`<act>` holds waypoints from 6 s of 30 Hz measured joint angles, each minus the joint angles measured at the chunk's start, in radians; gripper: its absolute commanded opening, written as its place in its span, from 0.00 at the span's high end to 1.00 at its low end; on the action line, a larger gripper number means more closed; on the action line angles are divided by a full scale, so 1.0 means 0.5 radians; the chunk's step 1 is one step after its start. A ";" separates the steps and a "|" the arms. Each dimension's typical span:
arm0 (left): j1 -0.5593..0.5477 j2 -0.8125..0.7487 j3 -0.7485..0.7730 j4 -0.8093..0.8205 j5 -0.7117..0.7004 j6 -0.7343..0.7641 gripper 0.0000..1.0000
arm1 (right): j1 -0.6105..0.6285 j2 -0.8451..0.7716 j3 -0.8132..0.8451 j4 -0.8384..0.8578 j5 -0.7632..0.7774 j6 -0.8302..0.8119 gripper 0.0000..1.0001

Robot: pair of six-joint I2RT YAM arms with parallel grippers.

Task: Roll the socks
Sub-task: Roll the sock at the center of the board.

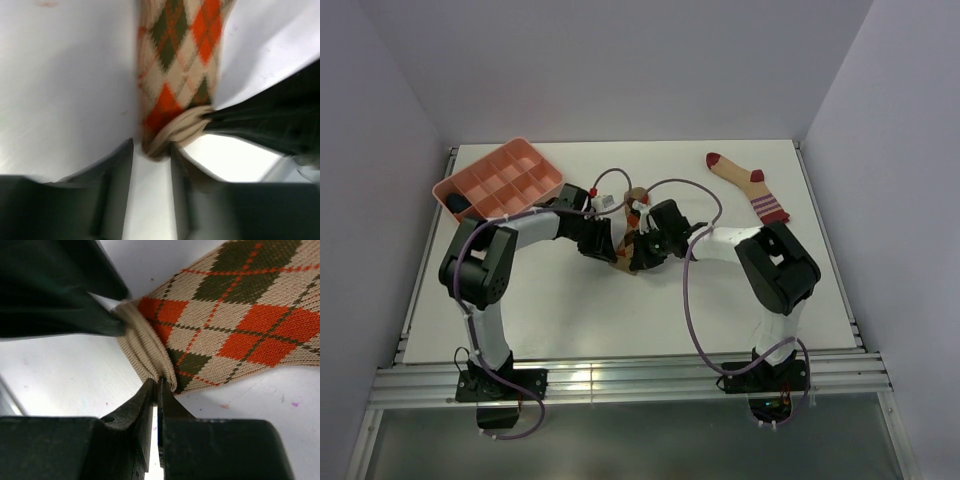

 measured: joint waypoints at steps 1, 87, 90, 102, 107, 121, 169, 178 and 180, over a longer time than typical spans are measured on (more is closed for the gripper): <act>0.000 -0.070 -0.079 0.078 -0.043 0.007 0.51 | -0.023 0.014 0.008 -0.003 -0.043 0.020 1.00; -0.883 -0.632 -1.089 1.559 -1.003 1.332 0.39 | -0.364 0.974 1.513 -2.101 -0.738 -1.089 1.00; -0.883 -0.596 -1.091 1.595 -1.004 1.333 0.40 | -0.364 0.974 1.513 -2.101 -0.738 -1.089 1.00; -0.883 -0.544 -1.099 1.708 -0.994 1.328 0.41 | -0.365 0.974 1.513 -2.102 -0.739 -1.088 1.00; -0.883 -0.484 -1.105 1.742 -0.991 1.322 0.44 | -0.365 0.974 1.513 -2.101 -0.744 -1.089 1.00; -0.780 -0.407 -1.034 1.736 -0.913 1.221 0.63 | -0.369 0.974 1.508 -2.096 -0.760 -1.090 1.00; -0.375 0.175 0.157 0.123 0.303 0.637 1.00 | -0.570 -0.782 -0.435 -0.111 0.020 -0.124 0.49; -0.238 0.427 0.517 -0.426 0.517 0.672 1.00 | -0.082 -1.173 -0.768 0.210 0.314 -0.240 0.40; -0.220 0.462 0.562 -0.522 0.547 0.690 1.00 | 0.043 -1.144 -0.742 0.197 0.368 -0.311 0.40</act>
